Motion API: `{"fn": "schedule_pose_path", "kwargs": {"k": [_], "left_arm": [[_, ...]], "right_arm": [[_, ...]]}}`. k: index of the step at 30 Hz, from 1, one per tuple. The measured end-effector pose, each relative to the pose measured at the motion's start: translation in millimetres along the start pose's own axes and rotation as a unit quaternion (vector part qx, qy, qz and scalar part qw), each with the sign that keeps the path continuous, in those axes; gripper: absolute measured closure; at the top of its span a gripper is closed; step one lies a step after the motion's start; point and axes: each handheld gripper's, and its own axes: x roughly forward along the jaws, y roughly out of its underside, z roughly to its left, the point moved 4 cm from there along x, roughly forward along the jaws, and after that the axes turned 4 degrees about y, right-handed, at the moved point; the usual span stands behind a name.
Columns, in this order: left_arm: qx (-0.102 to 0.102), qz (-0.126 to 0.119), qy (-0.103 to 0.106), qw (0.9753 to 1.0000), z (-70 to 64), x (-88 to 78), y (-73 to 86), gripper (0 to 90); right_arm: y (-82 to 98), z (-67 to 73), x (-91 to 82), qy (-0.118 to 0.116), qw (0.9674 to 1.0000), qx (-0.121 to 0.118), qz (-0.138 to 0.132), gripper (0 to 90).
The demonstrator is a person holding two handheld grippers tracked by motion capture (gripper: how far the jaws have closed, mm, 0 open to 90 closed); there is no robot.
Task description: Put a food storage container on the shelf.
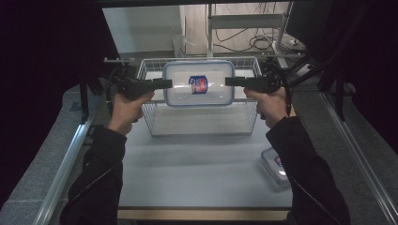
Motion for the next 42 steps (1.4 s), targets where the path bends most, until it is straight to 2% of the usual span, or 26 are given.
{"fn": "schedule_pose_path", "kwargs": {"k": [8, 11, 16, 20, 28, 36, 38, 39, 40, 42], "left_arm": [[-0.012, 0.003, -0.01, 0.9999, 12.7, 5.9, -9.5, 51.8], [-0.009, 0.013, -0.019, 0.9997, 16.7, 10.3, -8.7, 50.4], [0.002, 0.01, -0.016, 0.9998, 18.4, 11.7, -8.9, 50.6], [-0.002, 0.004, -0.016, 0.9999, 20.2, 12.1, -8.4, 50.3], [0.003, 0.003, -0.041, 0.9992, 20.7, 16.4, -9.1, 45.9], [-0.015, -0.001, -0.065, 0.9978, 28.8, 21.5, -12.1, 42.1], [-0.009, 0.005, -0.074, 0.9972, 29.8, 23.3, -11.9, 46.2], [-0.005, 0.008, -0.086, 0.9962, 30.4, 24.4, -11.4, 45.9], [-0.006, 0.003, -0.088, 0.9961, 31.0, 24.6, -11.4, 41.9], [-0.009, 0.002, -0.084, 0.9964, 32.1, 24.5, -11.2, 43.5]], "right_arm": [[-11.5, -12.9, 12.1, -0.001, 0.9998, 0.018, -0.002, 53.3], [-12.2, -18.0, 16.0, 0.002, 0.9998, 0.021, 0.002, 53.3], [-14.0, -22.6, 16.2, -0.002, 0.9997, 0.024, 0.002, 53.5], [-13.9, -24.0, 16.3, -0.006, 0.9997, 0.025, -0.002, 53.6], [-13.3, -25.2, 21.1, 0.008, 0.9999, 0.005, -0.012, 50.5], [-12.4, -29.5, 27.3, 0.026, 0.9991, 0.011, -0.032, 46.5], [-12.2, -30.3, 28.5, 0.035, 0.9987, 0.018, -0.031, 45.1], [-12.2, -31.8, 29.4, 0.043, 0.9985, 0.013, -0.033, 46.0], [-11.7, -33.5, 30.3, 0.056, 0.998, 0.01, -0.027, 45.7], [-11.0, -35.9, 31.4, 0.057, 0.998, 0.007, -0.028, 46.8]]}}
